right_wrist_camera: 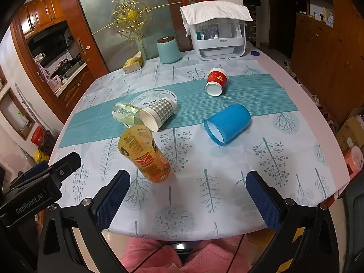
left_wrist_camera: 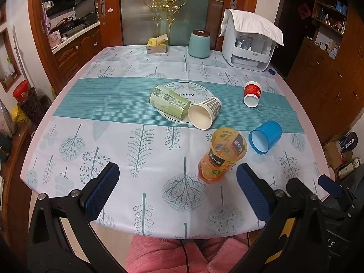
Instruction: Flip cup upright
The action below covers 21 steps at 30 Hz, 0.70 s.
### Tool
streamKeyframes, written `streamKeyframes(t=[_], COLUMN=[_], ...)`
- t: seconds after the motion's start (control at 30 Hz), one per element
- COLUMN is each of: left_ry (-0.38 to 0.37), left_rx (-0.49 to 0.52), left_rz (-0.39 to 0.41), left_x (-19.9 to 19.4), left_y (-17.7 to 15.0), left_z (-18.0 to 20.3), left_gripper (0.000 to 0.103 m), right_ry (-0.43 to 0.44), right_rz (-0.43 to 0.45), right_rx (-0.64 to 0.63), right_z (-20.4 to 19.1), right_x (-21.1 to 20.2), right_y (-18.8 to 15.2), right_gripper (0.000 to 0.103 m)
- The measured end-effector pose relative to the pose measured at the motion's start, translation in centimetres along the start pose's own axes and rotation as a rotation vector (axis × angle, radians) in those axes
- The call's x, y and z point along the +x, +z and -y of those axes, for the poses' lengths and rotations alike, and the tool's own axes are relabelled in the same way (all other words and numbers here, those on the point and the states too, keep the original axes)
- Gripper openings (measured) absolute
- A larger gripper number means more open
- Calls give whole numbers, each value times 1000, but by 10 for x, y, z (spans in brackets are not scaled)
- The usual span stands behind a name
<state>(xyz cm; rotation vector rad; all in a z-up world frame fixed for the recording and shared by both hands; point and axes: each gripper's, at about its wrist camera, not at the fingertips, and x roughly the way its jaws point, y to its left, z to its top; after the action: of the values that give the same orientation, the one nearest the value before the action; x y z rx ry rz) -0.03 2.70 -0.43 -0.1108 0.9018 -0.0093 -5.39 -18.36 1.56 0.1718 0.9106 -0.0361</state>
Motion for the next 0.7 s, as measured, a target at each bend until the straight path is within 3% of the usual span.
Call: streamKeyframes(t=[0.7], left_ry=[0], left_rx=[-2], left_rz=[1], left_x=[1], left_y=[0], left_z=[0], left_gripper=[102], right_ry=[-2], right_rz=[0], right_rx=[-1], right_z=[-1], right_x=[0], right_y=[0], right_gripper=[103])
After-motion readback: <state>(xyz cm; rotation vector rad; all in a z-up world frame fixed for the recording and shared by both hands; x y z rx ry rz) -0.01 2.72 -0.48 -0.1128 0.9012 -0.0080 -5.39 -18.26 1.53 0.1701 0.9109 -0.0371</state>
